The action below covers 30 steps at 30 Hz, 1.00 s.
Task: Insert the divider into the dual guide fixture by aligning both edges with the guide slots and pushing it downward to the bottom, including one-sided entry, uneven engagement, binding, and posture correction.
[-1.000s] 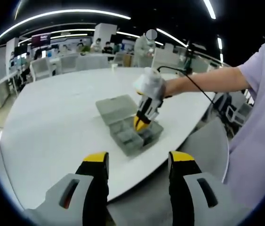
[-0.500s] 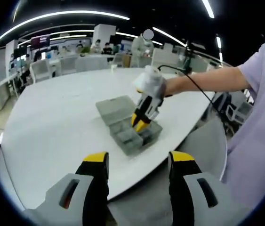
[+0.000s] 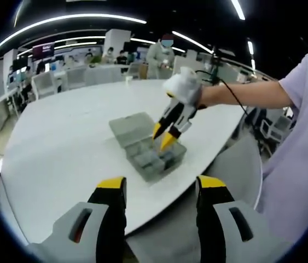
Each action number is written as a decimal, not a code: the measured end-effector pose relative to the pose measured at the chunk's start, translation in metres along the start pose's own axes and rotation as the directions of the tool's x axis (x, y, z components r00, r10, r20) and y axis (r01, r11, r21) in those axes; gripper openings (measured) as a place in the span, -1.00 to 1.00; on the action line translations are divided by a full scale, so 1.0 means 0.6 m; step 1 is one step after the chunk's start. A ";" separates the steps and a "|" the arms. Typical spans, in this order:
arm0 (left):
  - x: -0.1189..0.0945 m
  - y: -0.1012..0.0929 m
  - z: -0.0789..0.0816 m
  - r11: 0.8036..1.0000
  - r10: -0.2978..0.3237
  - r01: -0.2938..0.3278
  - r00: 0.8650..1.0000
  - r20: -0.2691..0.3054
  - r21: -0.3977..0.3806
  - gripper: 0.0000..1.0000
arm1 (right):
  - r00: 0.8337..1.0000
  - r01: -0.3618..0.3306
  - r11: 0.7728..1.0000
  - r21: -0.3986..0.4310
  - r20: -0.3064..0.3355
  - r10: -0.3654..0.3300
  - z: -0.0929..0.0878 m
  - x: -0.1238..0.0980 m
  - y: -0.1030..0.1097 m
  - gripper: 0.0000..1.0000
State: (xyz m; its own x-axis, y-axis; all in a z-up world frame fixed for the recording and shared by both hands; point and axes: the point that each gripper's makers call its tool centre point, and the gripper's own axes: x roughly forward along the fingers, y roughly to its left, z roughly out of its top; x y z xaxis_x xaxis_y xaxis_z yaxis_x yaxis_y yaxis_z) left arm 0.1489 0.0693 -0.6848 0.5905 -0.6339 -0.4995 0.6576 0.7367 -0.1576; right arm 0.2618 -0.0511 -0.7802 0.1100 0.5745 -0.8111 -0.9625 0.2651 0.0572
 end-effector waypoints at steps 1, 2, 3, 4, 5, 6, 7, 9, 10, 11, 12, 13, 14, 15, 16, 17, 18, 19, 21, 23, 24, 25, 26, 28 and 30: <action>0.000 0.000 -0.001 1.000 -0.003 0.003 1.000 0.000 -0.001 -0.02 | 1.000 0.003 1.000 0.006 0.011 -0.003 0.002 -0.005 0.001 -0.54; 0.001 0.001 -0.001 1.000 -0.005 0.005 1.000 0.000 -0.003 -0.01 | 1.000 0.008 1.000 0.013 0.023 -0.008 0.005 -0.010 0.003 -0.51; 0.001 0.003 -0.003 1.000 -0.008 0.008 1.000 0.001 -0.007 -0.01 | 0.999 0.012 1.000 0.018 0.036 -0.013 0.007 -0.017 0.005 -0.48; 0.002 0.003 -0.004 1.000 -0.009 0.009 1.000 0.001 -0.009 -0.01 | 0.999 0.013 1.000 0.021 0.043 -0.014 0.007 -0.022 0.007 -0.46; 0.002 0.004 -0.005 1.000 -0.010 0.011 1.000 0.001 -0.011 -0.01 | 0.998 0.015 1.000 0.027 0.054 -0.016 0.008 -0.029 0.011 -0.44; 0.003 0.004 -0.005 1.000 -0.011 0.011 1.000 0.001 -0.012 -0.01 | 0.998 0.016 0.999 0.032 0.060 -0.018 0.007 -0.034 0.013 -0.42; 0.003 0.005 -0.006 1.000 -0.012 0.012 1.000 0.002 -0.013 -0.01 | 0.997 0.020 0.999 0.038 0.073 -0.022 0.007 -0.042 0.017 -0.38; 0.004 0.005 -0.006 1.000 -0.013 0.013 1.000 0.003 -0.015 0.00 | 0.996 0.023 0.999 0.046 0.088 -0.027 0.006 -0.053 0.022 -0.35; 0.004 0.004 -0.006 1.000 -0.014 0.014 1.000 0.003 -0.014 0.00 | 0.995 0.025 0.998 0.051 0.096 -0.030 0.003 -0.060 0.025 -0.34; 0.004 0.004 -0.006 1.000 -0.014 0.014 1.000 0.002 -0.013 0.00 | 0.994 0.029 0.998 0.054 0.102 -0.035 0.001 -0.065 0.027 -0.34; 0.005 0.004 -0.005 1.000 -0.014 0.014 1.000 0.002 -0.011 0.00 | 0.993 0.034 0.998 0.060 0.110 -0.041 -0.001 -0.072 0.030 -0.33; 0.005 0.003 -0.005 1.000 -0.015 0.015 1.000 0.003 -0.009 0.00 | 0.993 0.037 0.997 0.064 0.114 -0.044 -0.003 -0.077 0.031 -0.33; 0.005 0.002 -0.004 1.000 -0.016 0.016 1.000 0.004 -0.008 0.00 | 0.992 0.039 0.997 0.066 0.119 -0.046 -0.006 -0.082 0.033 -0.32; 0.005 0.001 -0.003 1.000 -0.017 0.017 1.000 0.005 -0.007 0.00 | 0.991 0.043 0.997 0.071 0.125 -0.052 -0.009 -0.090 0.039 -0.32; 0.005 0.000 -0.001 1.000 -0.017 0.017 1.000 0.007 -0.004 0.00 | 0.990 0.048 0.996 0.074 0.129 -0.057 -0.010 -0.095 0.044 -0.32; 0.005 -0.001 0.000 1.000 -0.018 0.018 1.000 0.008 -0.002 0.00 | 0.989 0.052 0.996 0.074 0.132 -0.062 -0.013 -0.101 0.047 -0.31; 0.005 -0.002 0.001 1.000 -0.018 0.018 1.000 0.008 0.000 0.00 | 0.988 0.059 0.995 0.076 0.136 -0.069 -0.017 -0.108 0.050 -0.31; 0.005 -0.003 0.002 1.000 -0.018 0.018 1.000 0.009 0.002 0.00 | 0.988 0.065 0.995 0.076 0.139 -0.075 -0.020 -0.113 0.052 -0.30; 0.005 -0.006 0.002 1.000 -0.018 0.018 1.000 0.008 0.005 0.00 | 0.985 0.081 0.994 0.077 0.146 -0.092 -0.029 -0.126 0.058 -0.28; 0.005 -0.008 0.003 1.000 -0.017 0.017 1.000 0.008 0.011 0.00 | 0.982 0.088 0.992 0.089 0.160 -0.102 -0.038 -0.139 0.065 -0.25; 0.004 -0.011 0.003 1.000 -0.017 0.017 1.000 0.008 0.014 0.01 | 0.980 0.092 0.991 0.095 0.166 -0.107 -0.042 -0.145 0.067 -0.24; 0.004 -0.012 0.003 1.000 -0.016 0.016 1.000 0.008 0.016 0.01 | 0.978 0.098 0.990 0.102 0.173 -0.115 -0.050 -0.152 0.070 -0.23; 0.004 -0.013 0.003 1.000 -0.015 0.015 1.000 0.006 0.018 0.02 | 0.976 0.103 0.989 0.109 0.179 -0.122 -0.055 -0.157 0.073 -0.21; 0.004 -0.015 0.001 1.000 -0.015 0.015 1.000 -0.002 0.020 0.05 | 0.973 0.111 0.986 0.124 0.189 -0.133 -0.068 -0.168 0.079 -0.15; 0.004 -0.016 -0.002 1.000 -0.013 0.014 1.000 -0.009 0.020 0.09 | 0.968 0.120 0.981 0.151 0.203 -0.149 -0.084 -0.178 0.083 -0.10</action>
State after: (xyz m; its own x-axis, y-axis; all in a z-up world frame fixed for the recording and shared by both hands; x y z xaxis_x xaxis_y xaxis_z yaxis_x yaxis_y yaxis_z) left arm 0.1436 0.0609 -0.6853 0.5772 -0.6415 -0.5053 0.6747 0.7232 -0.1474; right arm 0.1895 -0.1381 -0.7199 0.3006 0.6738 -0.6750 -0.8939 0.4458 0.0469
